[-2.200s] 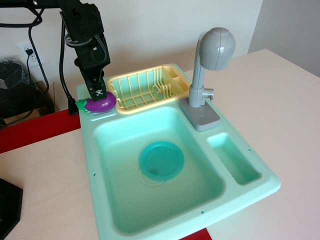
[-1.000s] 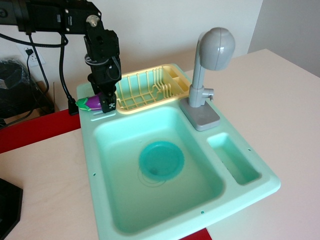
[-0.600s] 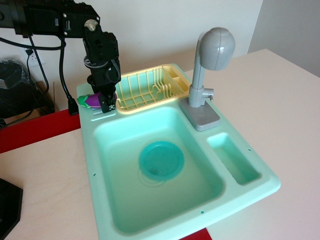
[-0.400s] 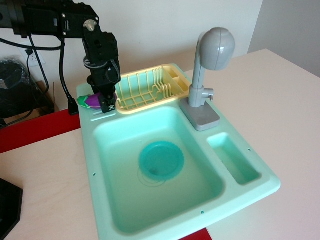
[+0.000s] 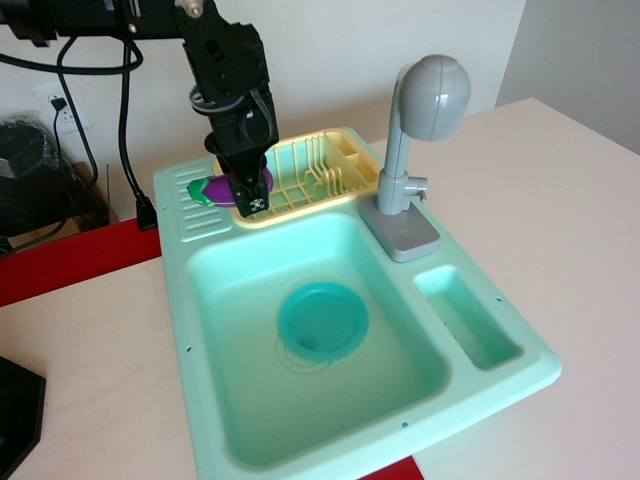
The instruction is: Put eggplant on plate
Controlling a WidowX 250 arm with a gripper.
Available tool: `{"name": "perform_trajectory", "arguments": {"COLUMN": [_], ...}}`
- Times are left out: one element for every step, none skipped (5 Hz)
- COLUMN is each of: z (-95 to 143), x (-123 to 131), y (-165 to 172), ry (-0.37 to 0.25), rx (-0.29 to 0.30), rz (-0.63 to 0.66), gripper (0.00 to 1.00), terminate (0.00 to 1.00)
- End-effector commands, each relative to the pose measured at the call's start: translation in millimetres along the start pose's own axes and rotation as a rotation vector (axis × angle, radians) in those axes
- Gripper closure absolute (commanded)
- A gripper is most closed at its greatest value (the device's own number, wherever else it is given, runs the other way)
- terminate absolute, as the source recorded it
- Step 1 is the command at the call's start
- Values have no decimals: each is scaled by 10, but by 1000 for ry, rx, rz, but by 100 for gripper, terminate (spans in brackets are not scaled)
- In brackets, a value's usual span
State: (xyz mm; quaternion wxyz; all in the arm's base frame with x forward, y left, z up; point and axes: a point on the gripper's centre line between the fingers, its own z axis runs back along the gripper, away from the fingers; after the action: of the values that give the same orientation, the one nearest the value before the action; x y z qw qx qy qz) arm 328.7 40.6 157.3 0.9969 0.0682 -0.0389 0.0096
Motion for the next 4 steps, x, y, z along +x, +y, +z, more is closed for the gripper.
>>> {"name": "perform_trajectory", "arguments": {"z": [119, 20, -156, -367], "x": [129, 124, 126, 157], "y": [-323, -633, -848, -978], "ry": [-47, -34, -13, 6], "rx": [-46, -63, -59, -44], "rz": [-47, -104, -131, -138], "gripper": [100, 100, 100, 100], "terminate": [0, 0, 0, 0]}}
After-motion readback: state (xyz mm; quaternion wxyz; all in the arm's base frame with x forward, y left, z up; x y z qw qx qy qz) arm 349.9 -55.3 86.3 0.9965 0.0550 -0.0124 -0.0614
